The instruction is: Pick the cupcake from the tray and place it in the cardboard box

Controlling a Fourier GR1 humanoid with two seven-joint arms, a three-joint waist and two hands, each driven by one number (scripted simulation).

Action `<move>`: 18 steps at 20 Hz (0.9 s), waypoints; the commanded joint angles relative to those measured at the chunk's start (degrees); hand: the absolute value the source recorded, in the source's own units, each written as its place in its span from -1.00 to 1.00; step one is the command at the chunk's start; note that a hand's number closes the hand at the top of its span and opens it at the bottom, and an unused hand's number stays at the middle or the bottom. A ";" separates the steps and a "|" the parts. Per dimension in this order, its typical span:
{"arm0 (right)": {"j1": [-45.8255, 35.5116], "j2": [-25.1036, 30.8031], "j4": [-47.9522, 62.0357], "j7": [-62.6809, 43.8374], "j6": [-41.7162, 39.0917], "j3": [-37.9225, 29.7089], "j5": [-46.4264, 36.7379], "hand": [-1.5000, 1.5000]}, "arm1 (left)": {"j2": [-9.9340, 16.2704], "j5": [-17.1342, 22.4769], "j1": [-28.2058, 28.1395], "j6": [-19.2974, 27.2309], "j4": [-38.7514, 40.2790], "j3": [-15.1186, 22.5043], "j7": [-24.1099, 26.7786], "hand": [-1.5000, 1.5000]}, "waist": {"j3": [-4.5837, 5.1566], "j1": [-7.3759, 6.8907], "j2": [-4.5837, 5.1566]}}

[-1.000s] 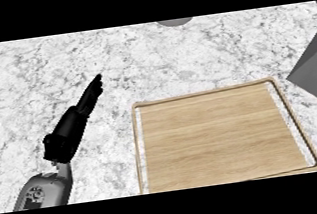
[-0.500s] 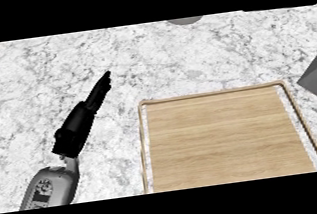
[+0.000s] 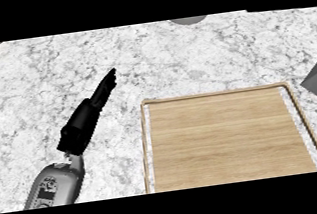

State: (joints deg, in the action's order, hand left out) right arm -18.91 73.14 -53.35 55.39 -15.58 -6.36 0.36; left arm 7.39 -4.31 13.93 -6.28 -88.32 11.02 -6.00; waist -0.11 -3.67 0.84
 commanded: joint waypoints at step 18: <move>-20.49 -19.33 23.46 0.68 -11.84 12.64 -8.39 -1.00 | -1.11 -1.03 -0.33 -0.51 1.57 -0.10 1.16 0.00 | -0.09 0.41 0.14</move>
State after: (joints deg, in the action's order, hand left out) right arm -36.89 57.84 -34.02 52.51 -18.29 7.44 -11.40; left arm 7.14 -4.45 13.78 -7.35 -86.81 9.91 -4.63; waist 0.53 -2.85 0.57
